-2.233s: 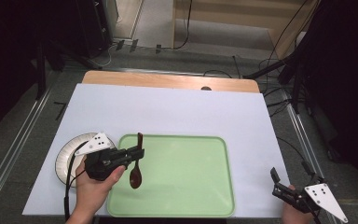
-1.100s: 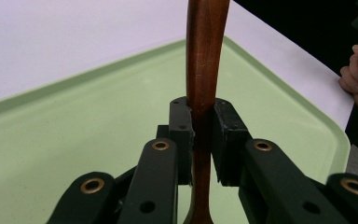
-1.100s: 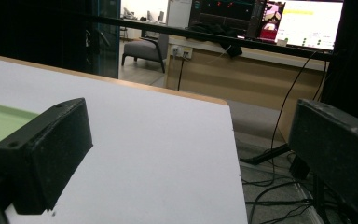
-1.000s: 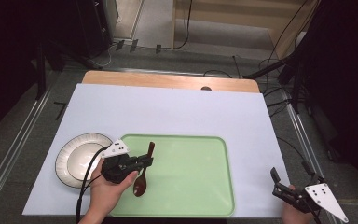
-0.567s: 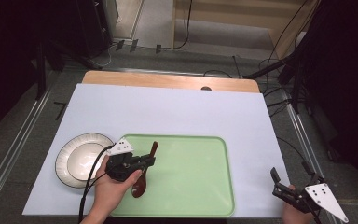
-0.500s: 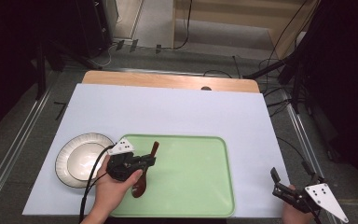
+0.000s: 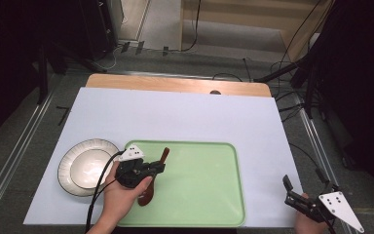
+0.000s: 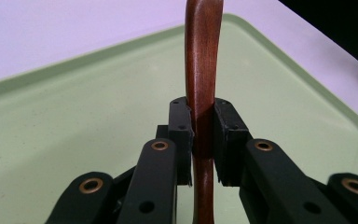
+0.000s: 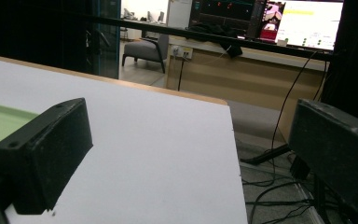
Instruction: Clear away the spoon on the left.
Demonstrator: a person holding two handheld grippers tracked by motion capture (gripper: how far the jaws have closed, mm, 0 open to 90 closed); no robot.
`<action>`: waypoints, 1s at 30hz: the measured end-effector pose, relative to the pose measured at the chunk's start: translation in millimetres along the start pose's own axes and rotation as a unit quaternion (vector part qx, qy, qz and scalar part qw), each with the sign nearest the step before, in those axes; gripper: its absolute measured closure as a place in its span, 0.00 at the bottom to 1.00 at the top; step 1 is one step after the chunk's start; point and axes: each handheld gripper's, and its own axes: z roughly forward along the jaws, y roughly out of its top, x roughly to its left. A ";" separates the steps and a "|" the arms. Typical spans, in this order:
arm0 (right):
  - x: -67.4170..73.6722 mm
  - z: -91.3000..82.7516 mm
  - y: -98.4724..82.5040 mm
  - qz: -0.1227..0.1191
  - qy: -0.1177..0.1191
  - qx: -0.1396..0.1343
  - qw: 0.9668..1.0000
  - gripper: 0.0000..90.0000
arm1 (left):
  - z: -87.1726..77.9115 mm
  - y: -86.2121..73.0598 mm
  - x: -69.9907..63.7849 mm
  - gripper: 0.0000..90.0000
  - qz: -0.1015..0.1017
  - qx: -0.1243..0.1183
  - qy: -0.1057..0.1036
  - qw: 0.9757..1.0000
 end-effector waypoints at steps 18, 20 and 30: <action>0.3 0.1 0.0 -0.001 0.000 0.001 1.000 0.00 | 5.3 -1.8 3.1 0.79 -0.011 0.003 0.002 1.000; 0.3 0.2 0.0 -0.002 0.000 0.000 1.000 0.00 | 4.8 -1.7 3.1 0.80 -0.010 0.002 0.001 1.000; 0.3 0.2 0.0 -0.002 -0.001 0.000 1.000 0.00 | 4.2 -4.0 4.4 0.96 -0.010 0.002 -0.006 1.000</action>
